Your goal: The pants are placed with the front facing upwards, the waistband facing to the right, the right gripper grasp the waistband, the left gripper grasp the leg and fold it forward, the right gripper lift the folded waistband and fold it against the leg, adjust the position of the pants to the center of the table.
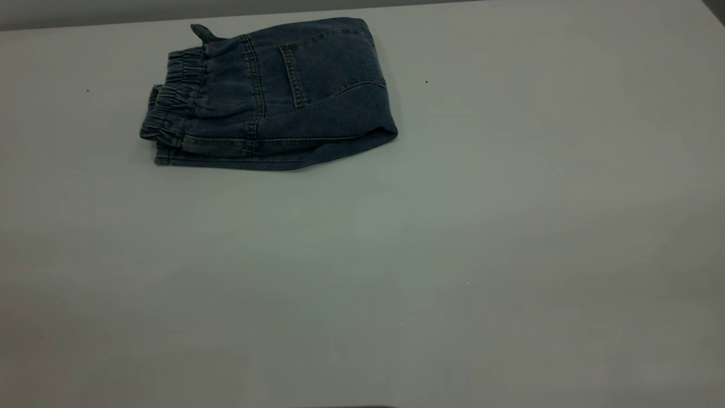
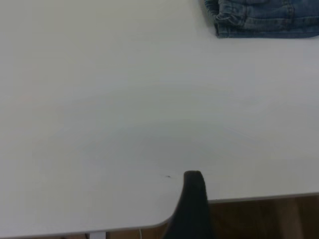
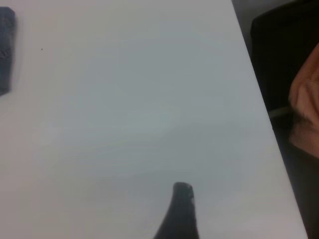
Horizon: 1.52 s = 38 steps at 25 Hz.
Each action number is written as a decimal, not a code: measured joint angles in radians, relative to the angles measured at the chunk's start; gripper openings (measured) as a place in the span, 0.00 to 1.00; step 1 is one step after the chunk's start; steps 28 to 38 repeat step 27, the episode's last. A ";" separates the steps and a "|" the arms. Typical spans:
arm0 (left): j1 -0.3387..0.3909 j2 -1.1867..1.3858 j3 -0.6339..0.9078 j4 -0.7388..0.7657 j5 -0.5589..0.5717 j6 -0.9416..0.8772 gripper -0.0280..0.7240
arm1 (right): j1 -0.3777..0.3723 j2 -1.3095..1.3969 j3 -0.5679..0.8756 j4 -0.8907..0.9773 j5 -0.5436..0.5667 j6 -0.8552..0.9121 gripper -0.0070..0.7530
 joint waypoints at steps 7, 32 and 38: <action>0.000 0.000 0.000 0.000 0.000 0.000 0.81 | 0.000 0.000 0.000 0.016 -0.002 -0.036 0.77; 0.000 0.000 0.000 0.000 0.001 0.000 0.81 | 0.000 0.000 0.000 0.029 -0.003 -0.040 0.77; 0.000 0.000 0.000 0.000 0.001 0.000 0.81 | 0.000 0.000 0.000 0.029 -0.003 -0.040 0.77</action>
